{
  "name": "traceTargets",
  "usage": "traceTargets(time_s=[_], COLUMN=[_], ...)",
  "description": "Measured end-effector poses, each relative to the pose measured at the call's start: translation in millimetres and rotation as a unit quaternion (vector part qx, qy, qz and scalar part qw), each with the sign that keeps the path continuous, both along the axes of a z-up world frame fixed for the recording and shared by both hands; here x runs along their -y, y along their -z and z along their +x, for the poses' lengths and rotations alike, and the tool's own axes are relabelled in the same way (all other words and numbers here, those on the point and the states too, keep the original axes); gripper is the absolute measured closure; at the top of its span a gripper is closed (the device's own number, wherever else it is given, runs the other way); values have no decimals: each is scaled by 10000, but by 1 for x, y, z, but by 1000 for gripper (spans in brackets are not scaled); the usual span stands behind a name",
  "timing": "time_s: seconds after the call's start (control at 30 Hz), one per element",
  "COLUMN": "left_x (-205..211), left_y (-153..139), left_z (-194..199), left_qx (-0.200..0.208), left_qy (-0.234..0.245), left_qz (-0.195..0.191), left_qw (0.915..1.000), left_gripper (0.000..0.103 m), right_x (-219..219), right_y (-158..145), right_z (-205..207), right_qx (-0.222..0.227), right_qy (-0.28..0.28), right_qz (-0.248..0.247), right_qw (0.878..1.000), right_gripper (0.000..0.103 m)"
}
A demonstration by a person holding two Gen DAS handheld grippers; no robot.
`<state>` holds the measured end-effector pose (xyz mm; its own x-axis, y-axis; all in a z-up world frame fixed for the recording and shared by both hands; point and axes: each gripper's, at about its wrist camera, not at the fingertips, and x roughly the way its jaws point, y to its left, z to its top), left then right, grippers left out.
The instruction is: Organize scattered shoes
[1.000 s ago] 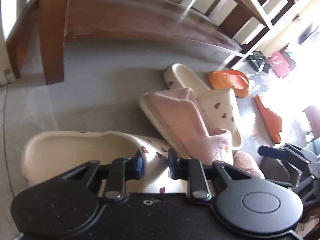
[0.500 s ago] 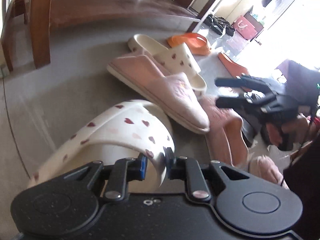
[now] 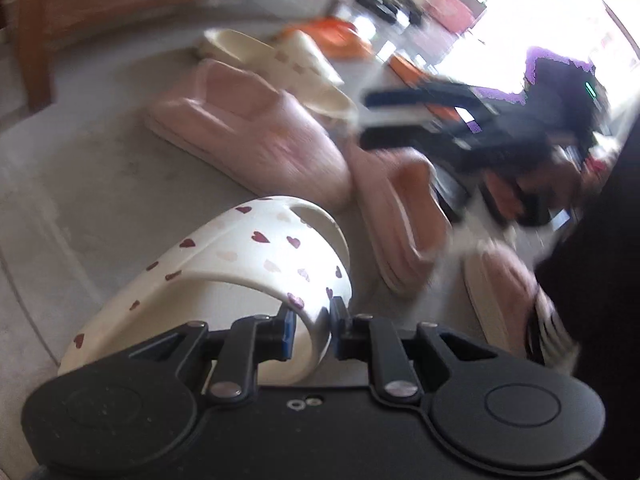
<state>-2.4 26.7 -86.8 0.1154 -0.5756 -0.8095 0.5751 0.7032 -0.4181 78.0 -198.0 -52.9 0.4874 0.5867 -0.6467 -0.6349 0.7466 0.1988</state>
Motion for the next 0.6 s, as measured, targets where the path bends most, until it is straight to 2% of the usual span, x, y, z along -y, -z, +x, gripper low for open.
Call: traceTargets(time_s=[0.1, 0.2, 0.27, 0.33, 0.43, 0.47, 0.6], left_x=[12, 12, 14, 17, 14, 14, 12], left_y=[4, 5, 6, 9, 12, 12, 9], left_z=[-3, -1, 3, 8, 16, 16, 10], left_qx=[-129, -150, -91, -32, -128, -87, -139], left_qy=[363, 428, 461, 396, 119, 81, -103], left_qz=[-5, -78, 51, 314, 283, 329, 468], left_qw=[9993, 9989, 9989, 9987, 9994, 9994, 9988], left_gripper=[87, 87, 81, 75, 78, 74, 72], right_x=[4, 8, 11, 11, 8, 7, -1], right_y=[4, 7, 10, 11, 13, 14, 14], right_z=[-4, -6, -8, -12, -17, -19, -26], right_qx=[-23, -96, -119, -25, 156, 235, 589], right_qy=[-116, -173, -239, -362, -576, -661, -996], right_qz=[-116, -173, -225, -327, -481, -532, -690], right_qw=[9999, 9997, 9994, 9988, 9971, 9961, 9909], right_gripper=[21, 21, 21, 21, 21, 21, 21])
